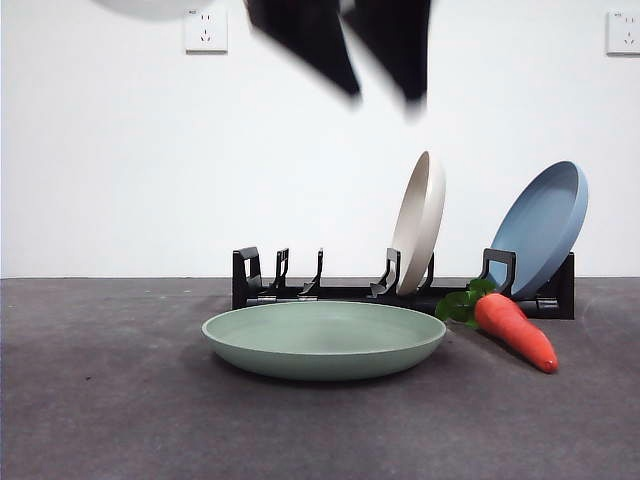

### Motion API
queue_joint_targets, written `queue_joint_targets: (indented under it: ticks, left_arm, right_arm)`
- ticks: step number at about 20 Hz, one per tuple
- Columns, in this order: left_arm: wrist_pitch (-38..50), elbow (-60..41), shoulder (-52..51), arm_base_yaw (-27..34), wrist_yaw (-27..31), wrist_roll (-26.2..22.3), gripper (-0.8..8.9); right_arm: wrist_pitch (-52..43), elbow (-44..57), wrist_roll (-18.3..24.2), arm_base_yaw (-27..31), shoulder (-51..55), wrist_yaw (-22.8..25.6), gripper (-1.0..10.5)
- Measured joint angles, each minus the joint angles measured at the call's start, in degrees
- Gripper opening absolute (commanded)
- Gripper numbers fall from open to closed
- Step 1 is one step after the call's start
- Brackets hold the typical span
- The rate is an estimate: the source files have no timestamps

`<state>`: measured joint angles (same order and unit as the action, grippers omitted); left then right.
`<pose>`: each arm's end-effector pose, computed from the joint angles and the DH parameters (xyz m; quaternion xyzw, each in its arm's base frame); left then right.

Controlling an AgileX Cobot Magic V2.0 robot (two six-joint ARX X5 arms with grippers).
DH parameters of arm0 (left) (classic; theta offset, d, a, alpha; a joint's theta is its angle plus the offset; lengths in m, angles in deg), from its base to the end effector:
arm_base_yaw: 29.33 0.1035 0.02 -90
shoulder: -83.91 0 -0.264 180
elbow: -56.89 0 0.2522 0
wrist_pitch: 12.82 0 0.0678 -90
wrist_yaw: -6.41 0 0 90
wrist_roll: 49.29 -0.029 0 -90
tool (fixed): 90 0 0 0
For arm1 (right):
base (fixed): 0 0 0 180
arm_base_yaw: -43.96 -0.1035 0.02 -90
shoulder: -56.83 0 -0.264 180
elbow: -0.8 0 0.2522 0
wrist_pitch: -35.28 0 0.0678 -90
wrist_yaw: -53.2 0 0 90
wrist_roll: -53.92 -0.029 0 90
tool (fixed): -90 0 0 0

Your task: Take the green plate from the plate rack,put the plate on the table,take the carrot from the table,put the carrot in the plate

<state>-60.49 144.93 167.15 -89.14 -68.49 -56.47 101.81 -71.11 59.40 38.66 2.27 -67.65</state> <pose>0.1626 -0.2645 0.3216 0.2757 0.2674 -0.3715 0.8453 0.1661 0.0303 0.3236 0.0506 0.3919 0.3012 0.8678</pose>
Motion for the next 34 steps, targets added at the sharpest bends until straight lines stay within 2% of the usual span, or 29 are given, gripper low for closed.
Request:
queue_joint_targets:
  ticks: [4, 8, 11, 15, 17, 20, 25, 27, 32, 34]
  left_arm:
    - [-3.6, 3.7, -12.2, 0.0, -3.5, 7.3, 3.50]
    - [-5.0, 4.1, -21.9, 0.0, -3.6, 10.9, 3.50]
    - [-6.9, 4.1, -25.3, 0.0, -3.6, 12.5, 3.50]
    - [-10.5, 4.1, -26.5, 0.0, -3.7, 14.6, 3.50]
    - [-11.9, 4.1, -26.4, 0.0, -3.7, 15.3, 3.50]
    - [-12.2, 4.0, -26.4, 0.0, -3.7, 15.5, 3.50]
    - [-12.3, 4.0, -26.4, 0.0, -3.6, 15.8, 3.50]
    - [-12.3, 4.0, -26.4, 0.0, -3.5, 15.8, 3.50]
    - [-12.3, 4.0, -26.4, 0.0, -3.5, 15.8, 3.50]
    - [-12.3, 4.0, -26.4, 0.0, -3.4, 15.8, 3.50]
  right_arm:
    - [-10.4, 0.0, -1.9, -1.5, -11.1, 7.8, 6.6]
    - [-20.1, 0.0, -2.8, -4.1, -23.1, 14.1, 6.6]
    - [-28.3, 0.0, -3.5, -7.0, -31.4, 19.6, 6.6]
    - [-36.8, 0.0, -4.8, -8.6, -40.4, 24.5, 6.4]
    - [-38.7, 0.0, -5.3, -8.7, -43.6, 25.2, 5.6]
    - [-39.3, 0.0, -6.3, -8.7, -46.8, 26.5, 5.4]
    - [-39.8, 0.0, -7.1, -8.6, -47.6, 26.5, 0.9]
    - [-39.4, 0.0, -7.5, -8.6, -47.6, 26.4, -0.1]
    - [-36.9, 0.0, -7.9, -8.7, -46.8, 24.9, -0.1]
    - [-35.6, 0.0, -8.1, -9.5, -41.9, 24.9, -0.1]
